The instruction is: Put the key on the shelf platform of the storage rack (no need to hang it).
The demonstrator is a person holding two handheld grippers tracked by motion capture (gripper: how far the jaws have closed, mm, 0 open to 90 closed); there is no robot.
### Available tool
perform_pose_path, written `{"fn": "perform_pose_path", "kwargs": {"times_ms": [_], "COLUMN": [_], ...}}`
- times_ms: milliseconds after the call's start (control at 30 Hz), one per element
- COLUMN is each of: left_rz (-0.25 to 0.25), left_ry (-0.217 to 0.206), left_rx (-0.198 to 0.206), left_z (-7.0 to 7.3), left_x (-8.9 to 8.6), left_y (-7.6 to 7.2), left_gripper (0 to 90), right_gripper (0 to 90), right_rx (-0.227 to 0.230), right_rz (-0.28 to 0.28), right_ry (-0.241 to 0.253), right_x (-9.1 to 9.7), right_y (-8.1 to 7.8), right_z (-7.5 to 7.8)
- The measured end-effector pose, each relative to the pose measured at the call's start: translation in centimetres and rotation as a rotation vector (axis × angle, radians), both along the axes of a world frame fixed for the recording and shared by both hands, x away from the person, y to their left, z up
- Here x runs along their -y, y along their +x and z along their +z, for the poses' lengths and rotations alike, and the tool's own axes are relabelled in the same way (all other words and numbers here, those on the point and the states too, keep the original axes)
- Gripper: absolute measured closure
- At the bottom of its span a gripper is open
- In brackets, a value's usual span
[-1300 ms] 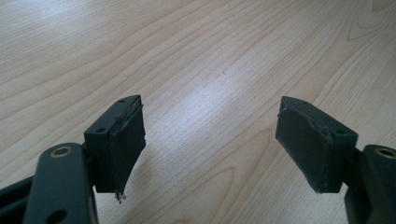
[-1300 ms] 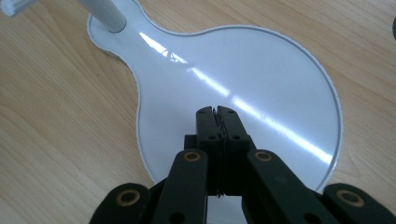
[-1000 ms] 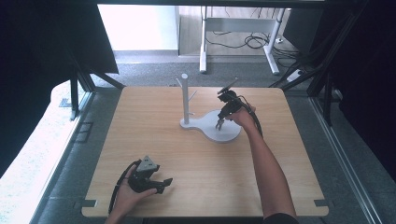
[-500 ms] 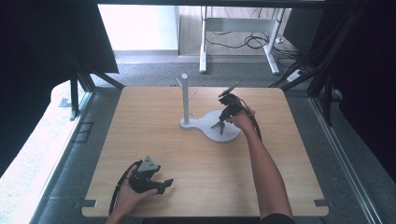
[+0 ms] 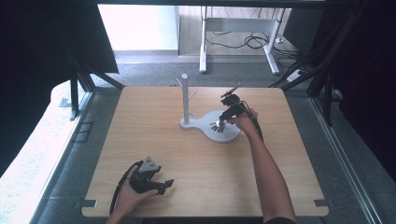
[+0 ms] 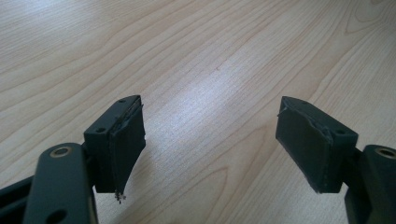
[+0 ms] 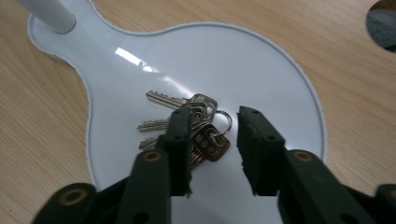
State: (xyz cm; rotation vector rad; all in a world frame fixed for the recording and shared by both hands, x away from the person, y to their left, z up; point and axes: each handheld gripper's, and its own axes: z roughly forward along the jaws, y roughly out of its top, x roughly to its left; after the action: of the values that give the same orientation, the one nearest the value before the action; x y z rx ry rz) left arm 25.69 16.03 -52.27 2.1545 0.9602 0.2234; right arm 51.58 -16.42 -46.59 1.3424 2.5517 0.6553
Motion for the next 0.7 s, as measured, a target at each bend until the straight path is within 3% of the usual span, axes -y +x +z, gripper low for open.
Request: {"fn": "perform_pose_path", "kwargs": {"times_ms": [133,233,433,700], "left_rz": [-0.003,-0.002,0.006,0.014], "left_ry": [0.003,0.004,0.000,-0.002], "left_rx": [0.000,0.000,-0.001,0.002], "left_z": [0.0,0.0,0.0,0.2], "left_x": [0.1,0.1,0.0,-0.4], "left_y": [0.0,0.0,0.0,0.1], "left_gripper": [24.1,24.1,24.1,24.1], "right_gripper": [54.8,53.4,52.2,51.2], "right_rx": [0.024,0.054,0.072,0.099], "right_rz": [0.004,0.017,0.058,0.126], "right_ry": [0.031,0.043,0.075,0.106], "right_x": [0.6,0.9,1.5,2.6], "right_y": [-0.9,-1.8,-3.8,-7.7], "right_z": [1.1,1.8,2.8,3.4]}}
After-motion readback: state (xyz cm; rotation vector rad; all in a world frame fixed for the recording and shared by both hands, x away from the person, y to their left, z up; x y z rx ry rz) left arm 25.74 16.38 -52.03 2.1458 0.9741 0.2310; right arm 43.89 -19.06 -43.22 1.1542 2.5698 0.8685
